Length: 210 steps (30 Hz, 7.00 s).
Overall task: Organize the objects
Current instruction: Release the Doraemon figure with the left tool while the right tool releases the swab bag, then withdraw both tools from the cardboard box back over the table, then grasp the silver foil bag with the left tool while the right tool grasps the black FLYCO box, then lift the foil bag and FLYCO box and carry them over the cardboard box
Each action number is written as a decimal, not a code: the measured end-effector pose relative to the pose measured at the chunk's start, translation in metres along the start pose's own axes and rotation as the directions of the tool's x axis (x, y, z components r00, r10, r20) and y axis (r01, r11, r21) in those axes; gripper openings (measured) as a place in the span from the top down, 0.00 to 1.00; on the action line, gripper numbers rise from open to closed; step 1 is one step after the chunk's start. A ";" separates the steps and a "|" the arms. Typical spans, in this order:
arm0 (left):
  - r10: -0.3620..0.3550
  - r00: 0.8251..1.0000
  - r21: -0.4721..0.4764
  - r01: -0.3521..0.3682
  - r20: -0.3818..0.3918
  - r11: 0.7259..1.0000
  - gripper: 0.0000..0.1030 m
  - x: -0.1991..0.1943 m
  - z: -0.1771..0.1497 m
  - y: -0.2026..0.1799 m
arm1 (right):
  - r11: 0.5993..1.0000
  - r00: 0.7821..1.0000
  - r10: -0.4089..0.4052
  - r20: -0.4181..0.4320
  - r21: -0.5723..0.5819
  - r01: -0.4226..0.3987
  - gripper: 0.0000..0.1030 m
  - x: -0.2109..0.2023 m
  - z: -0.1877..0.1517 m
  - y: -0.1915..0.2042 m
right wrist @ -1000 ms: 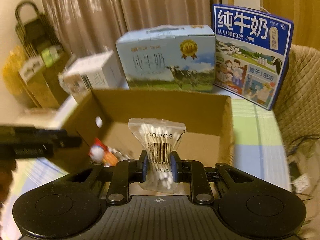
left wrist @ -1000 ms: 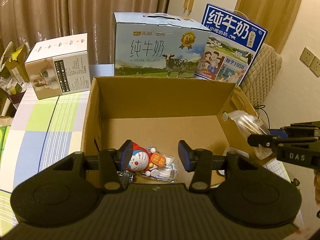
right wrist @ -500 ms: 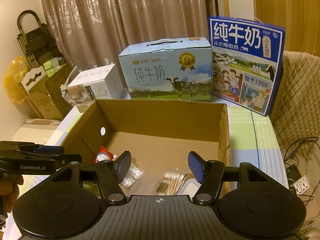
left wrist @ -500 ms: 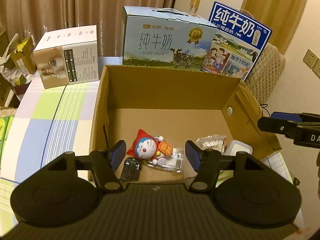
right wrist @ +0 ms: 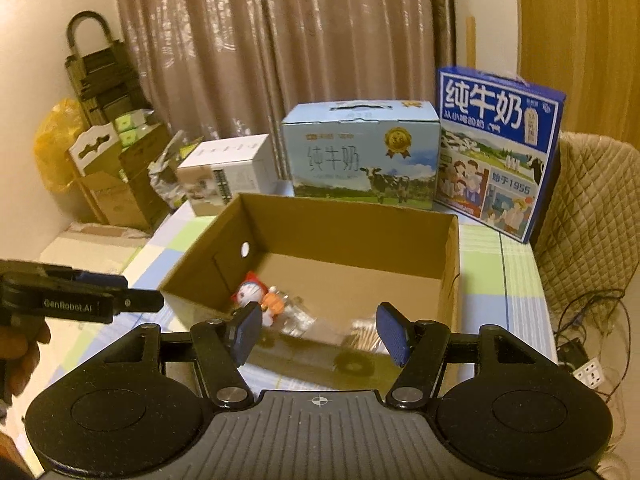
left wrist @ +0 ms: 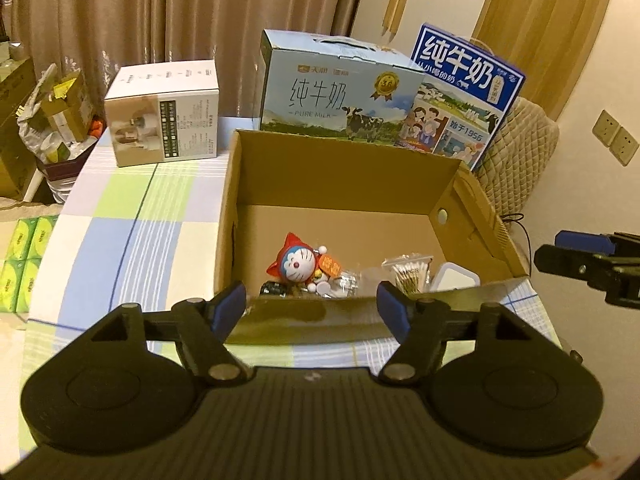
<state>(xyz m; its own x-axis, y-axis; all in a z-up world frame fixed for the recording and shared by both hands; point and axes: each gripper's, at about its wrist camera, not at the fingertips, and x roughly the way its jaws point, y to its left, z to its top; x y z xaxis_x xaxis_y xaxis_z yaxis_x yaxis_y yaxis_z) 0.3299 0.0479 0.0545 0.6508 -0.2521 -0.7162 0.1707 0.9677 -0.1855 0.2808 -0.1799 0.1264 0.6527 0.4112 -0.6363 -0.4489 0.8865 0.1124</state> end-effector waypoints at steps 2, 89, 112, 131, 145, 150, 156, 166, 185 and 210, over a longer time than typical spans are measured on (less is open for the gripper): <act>0.004 1.000 0.000 -0.004 0.006 1.000 0.30 -0.011 -0.006 -0.001 | 1.000 1.000 0.008 0.001 -0.005 -0.008 0.41 -0.009 -0.006 0.005; 0.115 0.976 -0.125 -0.139 -0.182 0.982 0.01 0.036 -0.132 0.048 | 0.900 0.925 0.025 -0.378 -0.395 -0.186 0.18 0.121 -0.142 0.048; 0.111 0.979 -0.138 -0.136 -0.171 0.981 0.01 0.036 -0.141 0.046 | 0.924 0.909 0.021 -0.417 -0.338 -0.177 0.23 0.124 -0.134 0.063; 0.159 0.962 -0.053 -0.175 -0.223 0.983 0.01 0.073 -0.151 0.038 | 0.922 0.918 0.021 -0.397 -0.348 -0.171 0.23 0.106 -0.139 0.071; 0.096 0.949 -0.043 -0.114 -0.301 0.993 0.39 0.097 -0.157 0.042 | 0.944 0.928 0.022 -0.371 -0.297 -0.141 0.23 0.099 -0.135 0.058; 0.104 0.948 -0.021 -0.115 -0.301 0.993 0.49 0.087 -0.160 0.040 | 0.951 0.936 0.024 -0.351 -0.280 -0.129 0.23 0.092 -0.131 0.058; 0.074 0.958 -0.002 -0.078 -0.276 0.997 0.51 0.064 -0.168 0.032 | 0.959 0.946 0.015 -0.324 -0.264 -0.105 0.23 0.072 -0.125 0.062; 0.048 0.974 0.053 -0.037 -0.223 0.998 0.51 0.021 -0.169 -0.001 | 0.975 0.960 -0.025 -0.277 -0.218 -0.038 0.23 0.032 -0.117 0.059; -0.002 0.987 0.101 0.019 -0.161 0.995 0.51 -0.018 -0.162 -0.038 | 0.976 0.975 -0.071 -0.212 -0.218 0.024 0.23 -0.008 -0.092 0.048; 0.022 0.996 0.175 -0.007 -0.086 0.985 0.51 -0.007 -0.030 -0.050 | 0.986 0.979 -0.157 -0.131 -0.075 0.148 0.23 0.013 0.028 -0.020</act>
<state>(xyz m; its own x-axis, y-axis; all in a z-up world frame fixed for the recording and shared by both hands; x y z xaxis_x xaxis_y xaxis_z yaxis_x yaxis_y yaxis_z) 0.2949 0.0013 0.0483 0.5881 -0.2295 -0.7755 0.2930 0.9542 -0.0603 0.3153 -0.1862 0.1366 0.6296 0.2355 -0.7404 -0.3917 0.9192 -0.0408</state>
